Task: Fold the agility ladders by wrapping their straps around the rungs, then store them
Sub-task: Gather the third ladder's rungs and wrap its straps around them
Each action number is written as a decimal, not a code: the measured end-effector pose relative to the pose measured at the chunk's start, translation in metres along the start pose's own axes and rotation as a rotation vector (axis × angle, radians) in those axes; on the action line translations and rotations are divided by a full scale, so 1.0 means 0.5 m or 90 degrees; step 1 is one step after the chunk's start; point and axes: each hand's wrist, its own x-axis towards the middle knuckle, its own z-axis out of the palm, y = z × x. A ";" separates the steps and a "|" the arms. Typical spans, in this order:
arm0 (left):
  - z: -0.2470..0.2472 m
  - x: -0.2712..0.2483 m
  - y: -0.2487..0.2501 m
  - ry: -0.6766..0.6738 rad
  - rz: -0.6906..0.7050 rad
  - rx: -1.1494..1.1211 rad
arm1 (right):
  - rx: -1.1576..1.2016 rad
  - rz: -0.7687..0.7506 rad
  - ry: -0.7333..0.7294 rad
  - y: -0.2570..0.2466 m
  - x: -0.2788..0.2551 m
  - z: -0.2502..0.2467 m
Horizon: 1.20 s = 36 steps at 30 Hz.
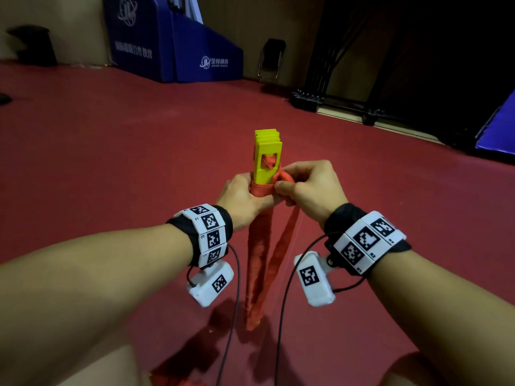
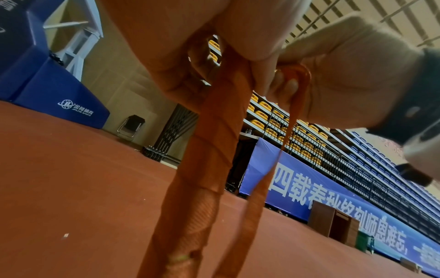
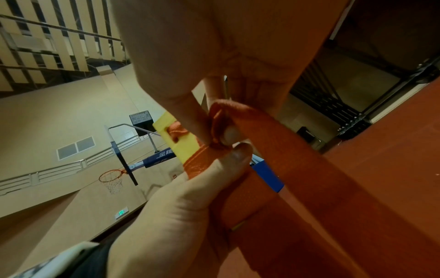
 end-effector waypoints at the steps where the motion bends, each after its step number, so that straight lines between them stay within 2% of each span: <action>1: -0.001 -0.001 0.002 0.001 0.003 -0.001 | -0.007 0.000 -0.002 0.000 0.001 0.002; 10: 0.007 0.002 0.010 0.005 -0.014 -0.019 | -0.018 0.041 -0.037 -0.012 0.003 -0.007; 15: 0.008 -0.003 0.009 -0.052 0.019 -0.026 | -0.050 0.050 -0.096 -0.012 0.004 -0.013; 20: 0.015 0.001 0.007 -0.090 0.030 -0.019 | -0.159 0.008 -0.044 -0.029 -0.009 -0.002; 24: 0.025 0.004 0.013 -0.118 -0.033 -0.032 | -0.220 -0.007 0.006 -0.024 -0.003 -0.006; 33: 0.003 -0.004 0.014 -0.211 -0.066 -0.176 | -0.155 0.027 -0.035 0.019 0.021 -0.032; 36: 0.004 -0.005 0.009 -0.211 -0.077 -0.208 | -0.138 0.017 -0.042 0.018 0.018 -0.036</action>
